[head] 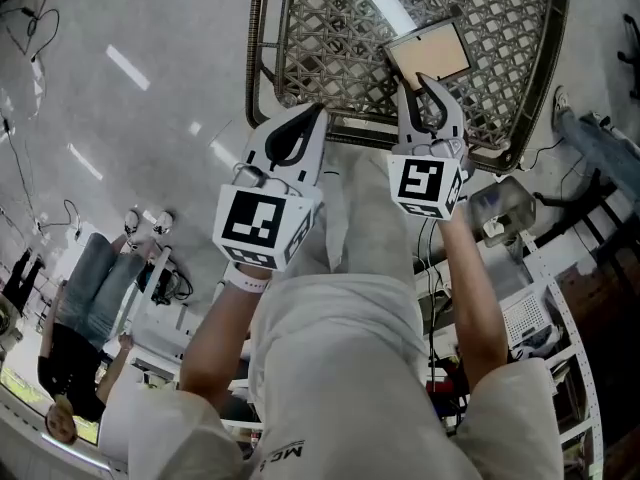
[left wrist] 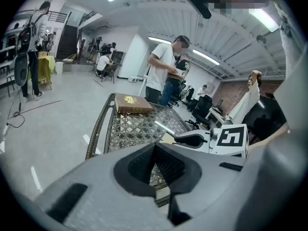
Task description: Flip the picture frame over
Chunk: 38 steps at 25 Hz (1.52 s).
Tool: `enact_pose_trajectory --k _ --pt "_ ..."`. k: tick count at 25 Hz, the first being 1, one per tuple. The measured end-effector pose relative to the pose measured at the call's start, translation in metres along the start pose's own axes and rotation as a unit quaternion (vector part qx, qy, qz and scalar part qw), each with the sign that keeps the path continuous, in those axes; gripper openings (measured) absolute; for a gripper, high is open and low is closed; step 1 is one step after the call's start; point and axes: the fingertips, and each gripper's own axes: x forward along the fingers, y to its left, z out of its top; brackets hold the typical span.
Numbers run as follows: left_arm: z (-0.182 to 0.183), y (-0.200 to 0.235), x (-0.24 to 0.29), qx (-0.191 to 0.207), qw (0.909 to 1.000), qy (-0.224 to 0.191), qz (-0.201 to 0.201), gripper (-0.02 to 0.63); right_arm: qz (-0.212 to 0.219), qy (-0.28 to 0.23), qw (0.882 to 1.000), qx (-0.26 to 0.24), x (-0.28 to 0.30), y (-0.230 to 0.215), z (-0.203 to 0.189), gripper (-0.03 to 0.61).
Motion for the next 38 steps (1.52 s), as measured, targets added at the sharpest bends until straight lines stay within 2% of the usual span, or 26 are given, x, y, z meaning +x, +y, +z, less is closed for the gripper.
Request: enact_pose_trajectory --k 6,10,20,31,38 --pt "0.010 -0.002 -0.003 0.005 1.0000 -0.003 0.004 0.023 0.011 -0.025 0.999 0.047 -0.006 -0.010 0.020 0.038" --pt "0.016 -0.001 -0.017 0.002 0.9998 -0.012 0.014 0.023 0.020 -0.032 0.996 0.083 -0.023 -0.015 0.034 0.023" --pt "0.073 -0.014 -0.061 0.011 0.9975 -0.063 0.030 0.023 0.027 -0.064 0.986 0.153 -0.090 -0.041 0.084 0.016" --pt "0.132 -0.049 -0.131 0.038 0.9934 -0.104 0.029 0.023 0.018 -0.120 0.977 0.177 -0.173 -0.061 0.138 0.016" --pt "0.156 -0.072 -0.156 0.067 0.9904 -0.120 0.018 0.023 0.001 -0.169 0.964 0.207 -0.216 -0.081 0.168 0.015"
